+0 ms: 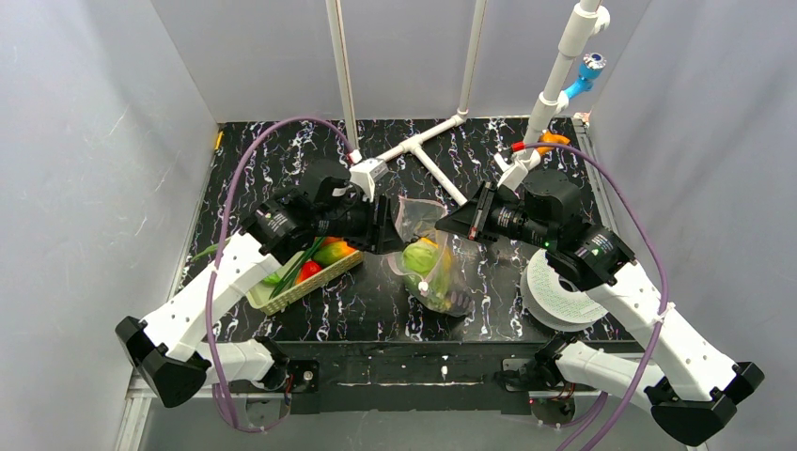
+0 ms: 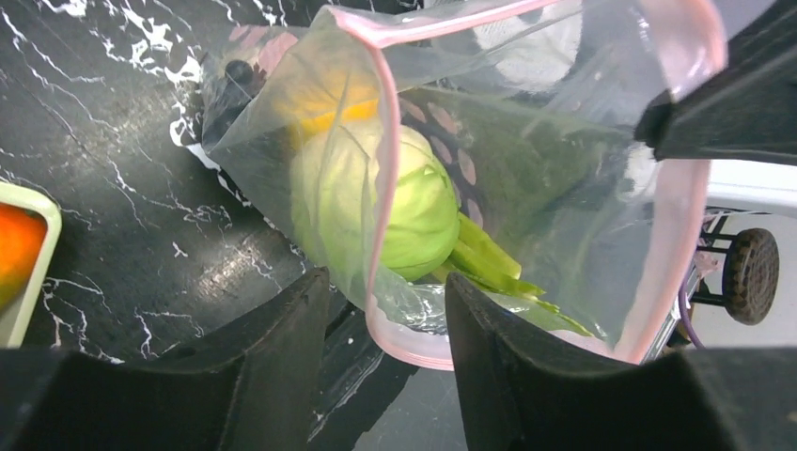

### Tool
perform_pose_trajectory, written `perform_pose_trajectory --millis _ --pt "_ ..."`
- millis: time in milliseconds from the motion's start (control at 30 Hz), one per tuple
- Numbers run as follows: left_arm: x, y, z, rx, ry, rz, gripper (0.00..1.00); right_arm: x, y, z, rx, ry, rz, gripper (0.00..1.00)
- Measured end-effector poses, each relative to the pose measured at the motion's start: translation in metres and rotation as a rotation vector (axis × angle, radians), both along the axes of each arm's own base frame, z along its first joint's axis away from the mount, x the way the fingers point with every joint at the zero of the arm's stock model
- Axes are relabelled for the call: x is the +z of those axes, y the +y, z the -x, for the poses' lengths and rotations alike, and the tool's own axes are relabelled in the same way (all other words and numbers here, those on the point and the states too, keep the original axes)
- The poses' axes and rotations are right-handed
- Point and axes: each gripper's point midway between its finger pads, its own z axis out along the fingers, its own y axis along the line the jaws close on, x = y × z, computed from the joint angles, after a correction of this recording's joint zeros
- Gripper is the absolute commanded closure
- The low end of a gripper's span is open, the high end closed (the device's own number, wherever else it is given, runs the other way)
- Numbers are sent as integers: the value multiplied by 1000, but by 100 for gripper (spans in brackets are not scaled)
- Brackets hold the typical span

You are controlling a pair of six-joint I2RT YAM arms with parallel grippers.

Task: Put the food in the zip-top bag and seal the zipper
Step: Place the fake vegetable in the zipper food storage bag.

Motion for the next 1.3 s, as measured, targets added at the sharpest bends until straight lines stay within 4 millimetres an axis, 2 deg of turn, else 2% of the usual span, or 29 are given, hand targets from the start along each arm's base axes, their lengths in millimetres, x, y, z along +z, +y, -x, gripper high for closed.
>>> perform_pose_trajectory --millis 133,233,667,800,1033,1067,1200,1300 --pt "-8 -3 1 -5 38 -5 78 -1 0 0 0 1 1 99" --pt "-5 -6 4 -21 43 10 100 -1 0 0 0 2 1 99" --pt "47 -17 13 -92 -35 164 100 1 -8 -2 -35 -35 14 99" --pt "52 -19 12 -91 -44 182 100 3 -16 -2 -61 -55 25 99" --pt "50 -18 9 -76 -46 172 100 3 -21 -3 -81 -73 40 99" --pt "48 -18 7 -71 -47 167 98 2 -21 -3 -81 -72 41 99" --pt "41 -17 1 -54 -58 135 69 0 -20 -4 -80 -65 47 99" --pt "37 -14 -3 -39 -72 107 54 -2 -19 -5 -80 -60 52 99"
